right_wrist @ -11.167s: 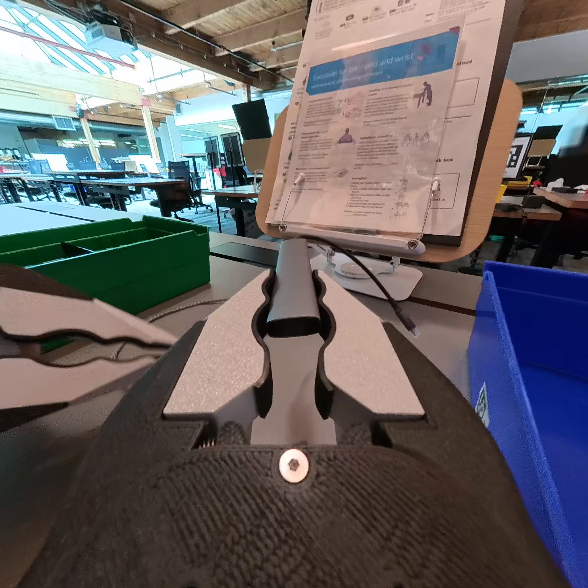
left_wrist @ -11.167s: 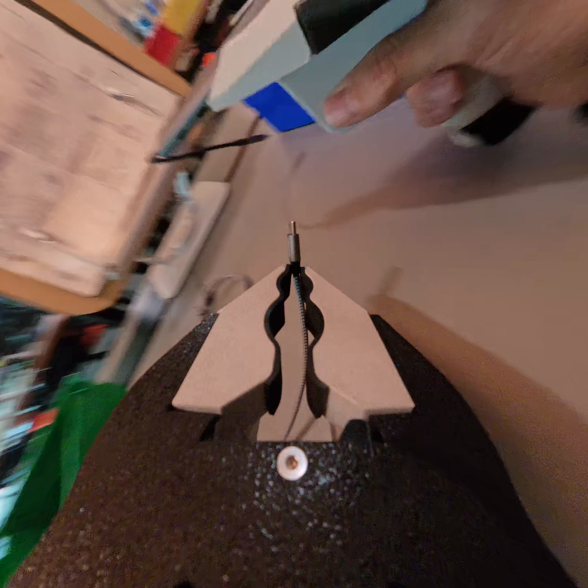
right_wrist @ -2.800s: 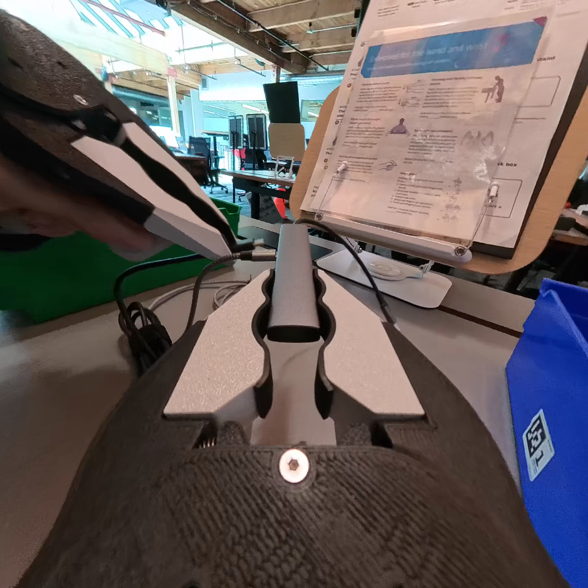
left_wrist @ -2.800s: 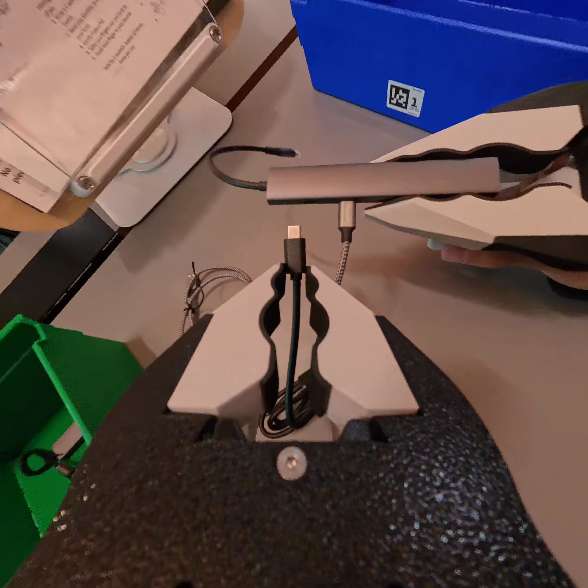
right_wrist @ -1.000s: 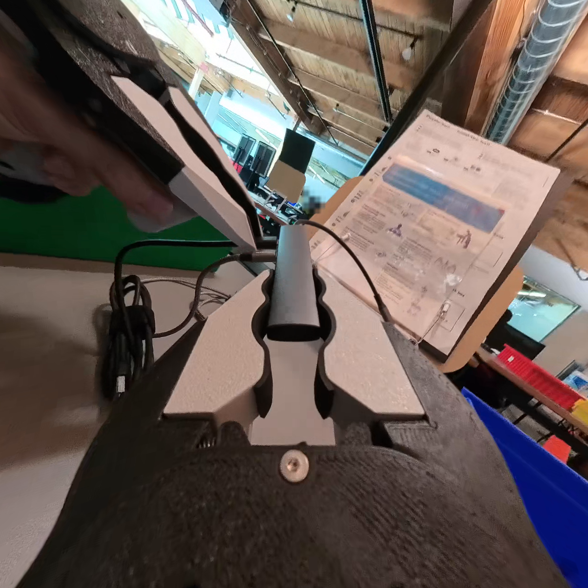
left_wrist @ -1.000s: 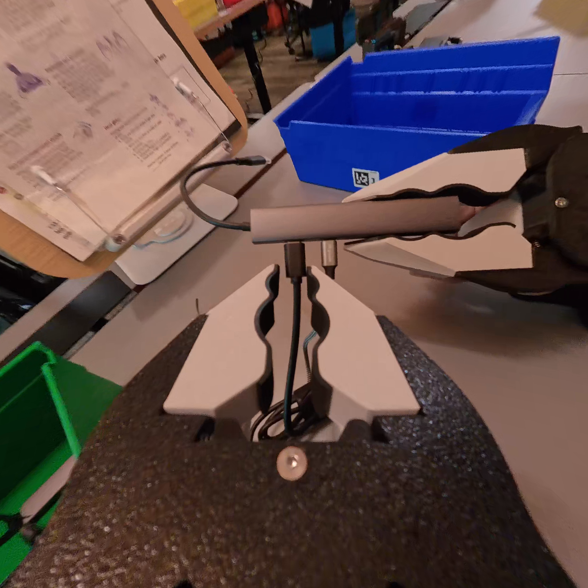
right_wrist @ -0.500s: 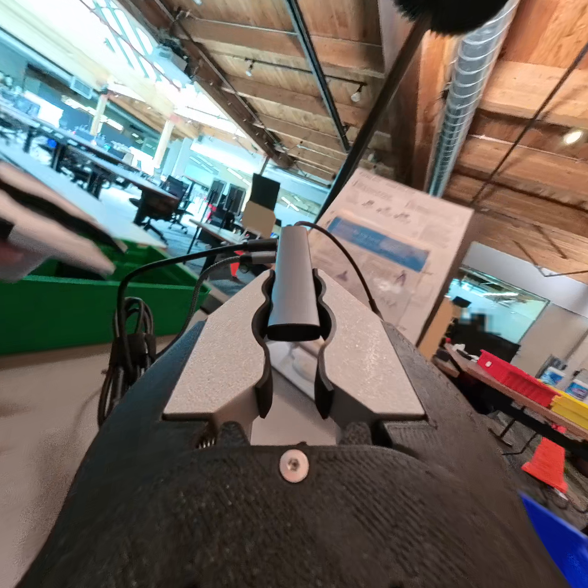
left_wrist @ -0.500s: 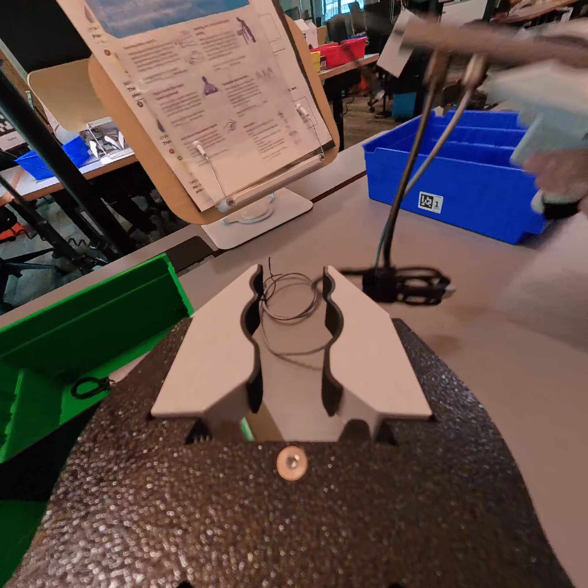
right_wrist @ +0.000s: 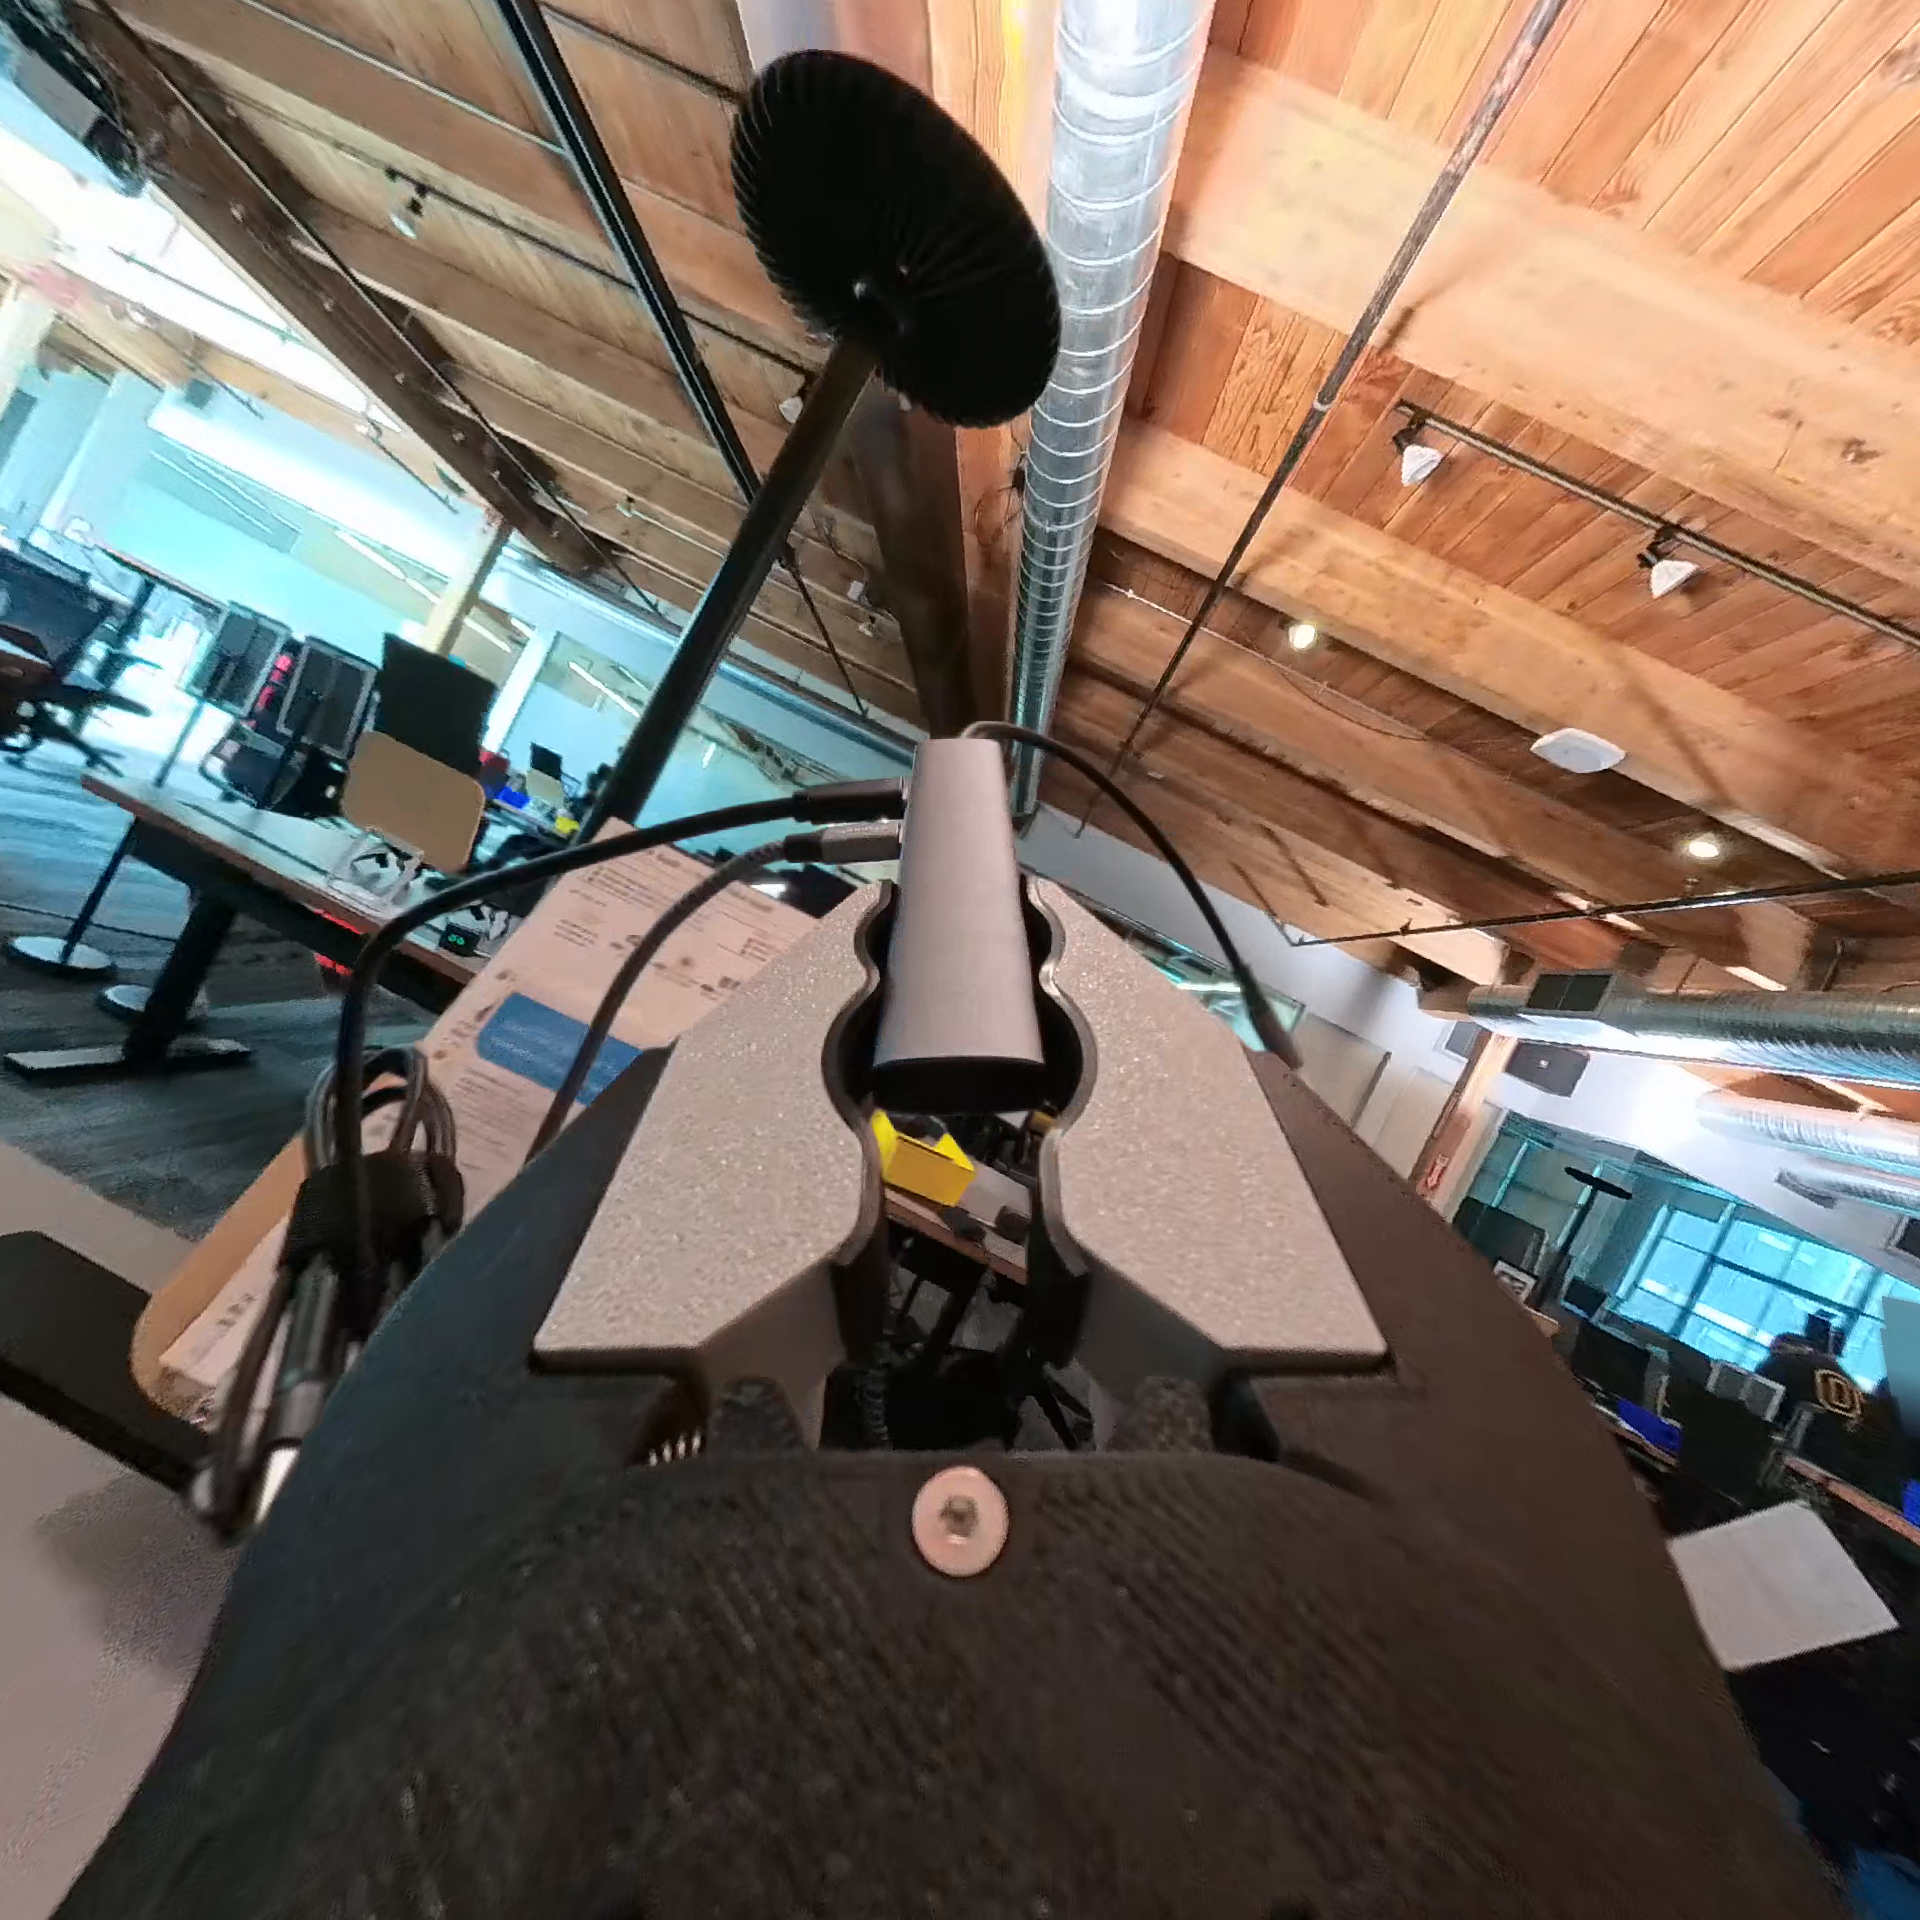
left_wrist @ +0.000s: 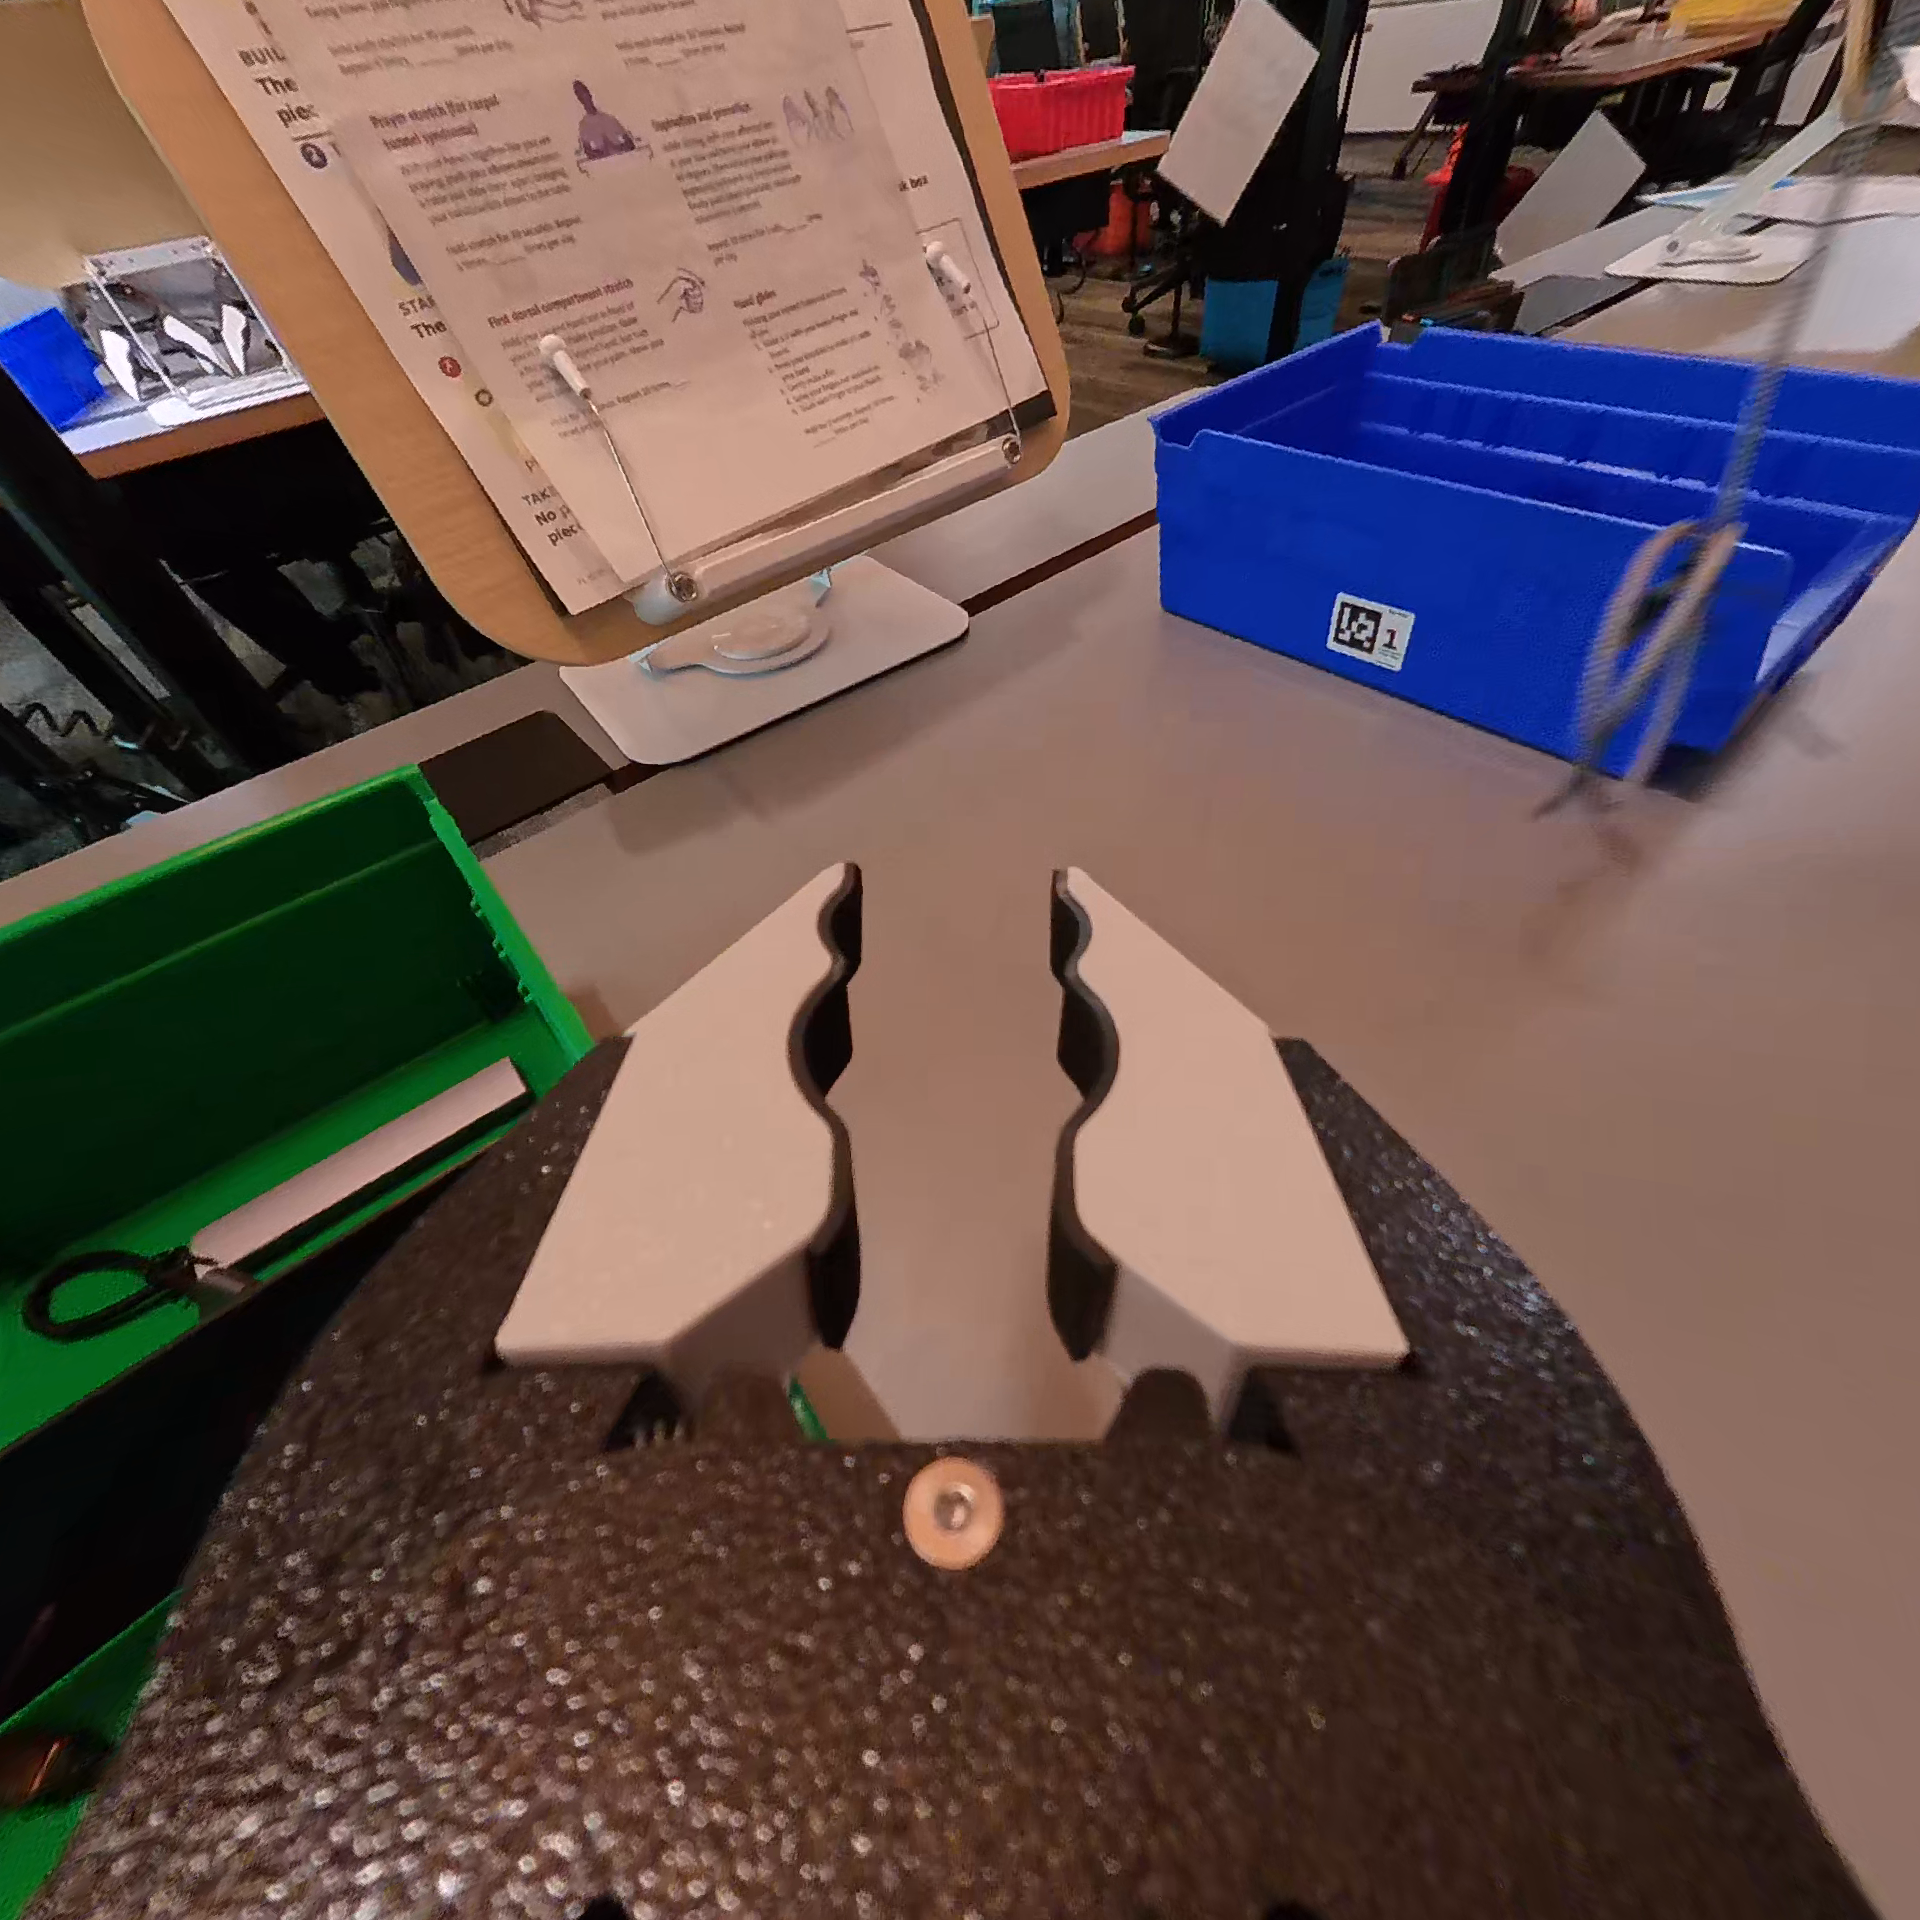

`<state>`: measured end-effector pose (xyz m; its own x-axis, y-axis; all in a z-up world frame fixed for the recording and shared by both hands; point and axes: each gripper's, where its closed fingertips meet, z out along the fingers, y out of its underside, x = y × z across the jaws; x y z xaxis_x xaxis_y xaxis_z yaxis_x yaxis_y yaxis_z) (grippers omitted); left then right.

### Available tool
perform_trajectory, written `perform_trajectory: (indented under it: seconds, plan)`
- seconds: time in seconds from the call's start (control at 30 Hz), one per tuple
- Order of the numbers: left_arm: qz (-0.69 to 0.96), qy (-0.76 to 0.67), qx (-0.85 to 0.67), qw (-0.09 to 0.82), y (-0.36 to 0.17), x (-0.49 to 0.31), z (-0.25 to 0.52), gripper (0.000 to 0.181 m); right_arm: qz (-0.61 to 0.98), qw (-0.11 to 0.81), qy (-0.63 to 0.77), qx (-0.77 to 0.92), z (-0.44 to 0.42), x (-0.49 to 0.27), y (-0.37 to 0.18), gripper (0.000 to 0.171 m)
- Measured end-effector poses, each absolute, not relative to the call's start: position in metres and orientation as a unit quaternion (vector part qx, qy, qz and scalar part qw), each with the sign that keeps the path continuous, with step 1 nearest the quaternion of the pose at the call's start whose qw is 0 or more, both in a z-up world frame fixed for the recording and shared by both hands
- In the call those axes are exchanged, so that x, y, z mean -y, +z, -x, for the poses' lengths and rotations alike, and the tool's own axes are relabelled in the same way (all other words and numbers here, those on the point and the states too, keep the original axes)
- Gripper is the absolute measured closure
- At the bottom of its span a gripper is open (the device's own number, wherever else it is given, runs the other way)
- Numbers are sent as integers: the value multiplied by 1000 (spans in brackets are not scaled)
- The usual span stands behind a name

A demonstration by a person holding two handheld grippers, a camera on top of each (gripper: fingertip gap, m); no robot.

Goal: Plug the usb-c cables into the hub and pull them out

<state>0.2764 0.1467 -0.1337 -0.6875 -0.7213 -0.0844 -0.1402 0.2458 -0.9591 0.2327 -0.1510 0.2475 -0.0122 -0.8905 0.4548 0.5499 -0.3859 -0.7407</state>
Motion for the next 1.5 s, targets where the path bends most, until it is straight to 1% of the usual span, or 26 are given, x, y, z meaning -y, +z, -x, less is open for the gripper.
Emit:
perform_trajectory:
  seconds: [0.13, 0.23, 0.3, 0.37, 0.47, 0.53, 0.6, 0.7, 0.8, 0.9, 0.97, 1.03, 1.13, 1.2, 1.3, 1.37, 1.5]
  plan:
    - [280, -530, -750, 279, -136, -144, -276, 147, 461, 485, -717, -194, -241, 178, 297, 149]
    - [275, -523, -755, 286, -137, -143, -276, 147, 439, 454, -746, -212, -244, 206, 322, 149]
    - [272, -522, -756, 288, -137, -143, -276, 147, 441, 418, -764, -218, -252, 222, 325, 149]
    - [270, -523, -755, 289, -136, -142, -275, 147, 456, 387, -767, -232, -266, 237, 311, 149]
    - [266, -521, -758, 289, -137, -142, -275, 147, 503, 317, -763, -251, -293, 254, 264, 149]
    - [264, -518, -760, 290, -138, -141, -274, 147, 543, 280, -749, -258, -310, 260, 221, 148]
    - [263, -517, -761, 290, -138, -141, -274, 147, 590, 261, -719, -261, -323, 259, 174, 148]
    - [263, -516, -761, 291, -139, -142, -274, 147, 691, 255, -620, -272, -336, 248, 93, 148]
    - [263, -514, -763, 292, -140, -141, -275, 147, 767, 215, -531, -289, -338, 248, 16, 148]
    - [261, -509, -765, 296, -141, -141, -275, 147, 806, 210, -440, -335, -334, 248, -48, 148]
    - [260, -506, -766, 299, -141, -141, -275, 147, 809, 199, -406, -376, -332, 258, -76, 148]
    - [258, -504, -767, 302, -142, -140, -275, 147, 809, 210, -353, -421, -329, 262, -103, 148]
    - [256, -499, -770, 304, -144, -139, -275, 147, 799, 203, -321, -465, -326, 276, -133, 148]
    - [254, -496, -771, 308, -144, -139, -275, 147, 810, 177, -307, -467, -322, 285, -155, 147]
    - [251, -490, -773, 314, -145, -138, -276, 147, 858, 102, -264, -430, -299, 296, -192, 137]
    - [250, -487, -775, 316, -146, -138, -276, 147, 867, 68, -281, -405, -292, 306, -199, 136]
    - [249, -483, -776, 319, -147, -138, -276, 147, 870, 66, -284, -397, -280, 309, -206, 135]
